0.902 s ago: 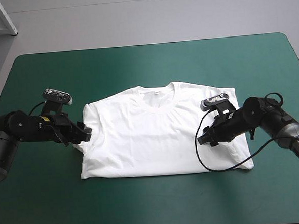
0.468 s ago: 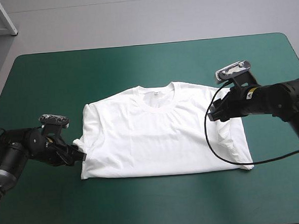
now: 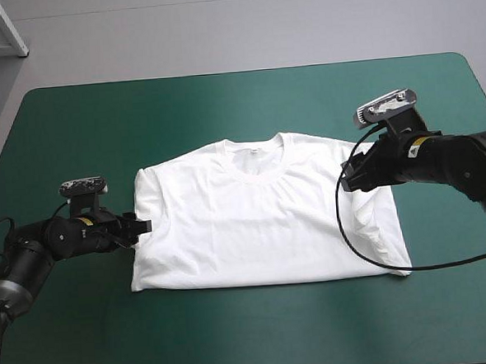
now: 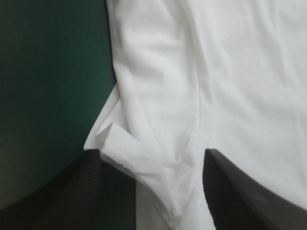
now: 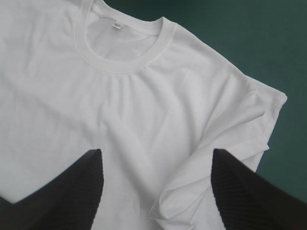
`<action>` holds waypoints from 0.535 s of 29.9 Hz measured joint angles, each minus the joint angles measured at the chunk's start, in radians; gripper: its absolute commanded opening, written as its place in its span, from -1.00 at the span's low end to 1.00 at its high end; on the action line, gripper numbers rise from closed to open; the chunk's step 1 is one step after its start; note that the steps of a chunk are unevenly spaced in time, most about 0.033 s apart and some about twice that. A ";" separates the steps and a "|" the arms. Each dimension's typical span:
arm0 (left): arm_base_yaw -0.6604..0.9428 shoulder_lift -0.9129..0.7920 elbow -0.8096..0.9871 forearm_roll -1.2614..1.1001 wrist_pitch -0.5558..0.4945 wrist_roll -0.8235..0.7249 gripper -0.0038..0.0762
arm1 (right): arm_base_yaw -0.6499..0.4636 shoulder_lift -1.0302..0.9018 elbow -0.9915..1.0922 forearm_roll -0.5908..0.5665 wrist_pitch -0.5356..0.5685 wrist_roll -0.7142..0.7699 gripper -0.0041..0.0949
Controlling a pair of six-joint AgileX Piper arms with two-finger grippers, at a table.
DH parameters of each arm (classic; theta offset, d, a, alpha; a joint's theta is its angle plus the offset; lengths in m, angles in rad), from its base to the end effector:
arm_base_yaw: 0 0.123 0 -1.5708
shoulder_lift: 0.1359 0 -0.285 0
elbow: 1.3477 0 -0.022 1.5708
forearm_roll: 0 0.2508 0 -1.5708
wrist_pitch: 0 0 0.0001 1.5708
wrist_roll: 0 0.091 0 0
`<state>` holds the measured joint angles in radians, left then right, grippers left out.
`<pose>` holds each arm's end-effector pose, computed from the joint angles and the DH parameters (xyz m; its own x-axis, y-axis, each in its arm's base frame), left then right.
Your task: Fold the cloth
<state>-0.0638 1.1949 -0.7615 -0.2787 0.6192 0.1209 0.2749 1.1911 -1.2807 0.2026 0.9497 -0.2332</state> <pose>0.2266 -0.0291 0.2625 -0.8221 -0.0541 -0.5668 0.0678 0.9791 -0.1918 0.2260 0.0792 0.4032 -0.6174 -0.2910 -0.7309 -0.4549 0.8900 0.0300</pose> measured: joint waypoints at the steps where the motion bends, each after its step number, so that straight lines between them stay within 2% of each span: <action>1: 0.000 0.003 0.000 -0.003 -0.002 -0.001 0.22 | 0.000 0.001 0.003 0.000 0.000 -0.001 0.30; 10: 0.000 0.100 0.000 -0.016 -0.030 -0.010 0.19 | 0.000 0.001 0.005 0.000 -0.008 -0.016 0.29; 13: 0.000 0.118 0.000 -0.019 -0.039 -0.014 -0.09 | 0.000 0.005 0.005 0.000 -0.008 -0.021 0.22; 16: 0.000 0.121 0.000 -0.022 -0.041 -0.014 -0.58 | 0.000 0.014 0.005 -0.001 -0.009 -0.022 0.15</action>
<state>-0.0638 1.3160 -0.7615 -0.3012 0.5786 0.1066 0.2749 1.2054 -1.2761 0.2018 0.9406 -0.2551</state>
